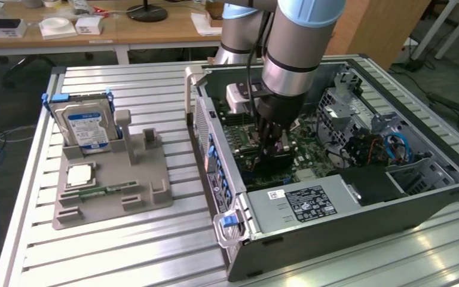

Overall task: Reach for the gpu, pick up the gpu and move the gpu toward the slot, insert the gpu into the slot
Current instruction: 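Insert the gpu into the slot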

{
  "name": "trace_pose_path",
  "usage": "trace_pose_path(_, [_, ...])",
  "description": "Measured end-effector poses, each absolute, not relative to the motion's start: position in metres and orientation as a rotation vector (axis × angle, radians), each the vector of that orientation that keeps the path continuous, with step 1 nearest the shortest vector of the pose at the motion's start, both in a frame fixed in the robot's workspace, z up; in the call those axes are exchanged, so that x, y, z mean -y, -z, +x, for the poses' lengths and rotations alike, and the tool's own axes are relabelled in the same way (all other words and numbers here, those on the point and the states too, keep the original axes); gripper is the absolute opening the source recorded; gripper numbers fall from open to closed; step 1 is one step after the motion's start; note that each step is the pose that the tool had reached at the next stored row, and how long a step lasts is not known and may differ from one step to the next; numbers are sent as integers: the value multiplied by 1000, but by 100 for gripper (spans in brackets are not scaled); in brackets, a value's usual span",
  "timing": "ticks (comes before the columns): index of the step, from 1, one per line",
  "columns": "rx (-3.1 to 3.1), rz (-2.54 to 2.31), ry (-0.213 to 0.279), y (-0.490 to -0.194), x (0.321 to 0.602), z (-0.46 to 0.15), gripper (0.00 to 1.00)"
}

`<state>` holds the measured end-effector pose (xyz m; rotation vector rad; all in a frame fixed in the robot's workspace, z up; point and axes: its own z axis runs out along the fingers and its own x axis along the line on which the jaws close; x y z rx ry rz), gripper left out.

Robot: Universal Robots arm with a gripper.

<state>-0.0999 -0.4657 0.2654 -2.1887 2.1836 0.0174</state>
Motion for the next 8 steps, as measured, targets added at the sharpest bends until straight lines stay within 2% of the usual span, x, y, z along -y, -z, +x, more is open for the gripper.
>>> trace_pose_path(8, [-2183,-2188,-16,-271,466,-101,18])
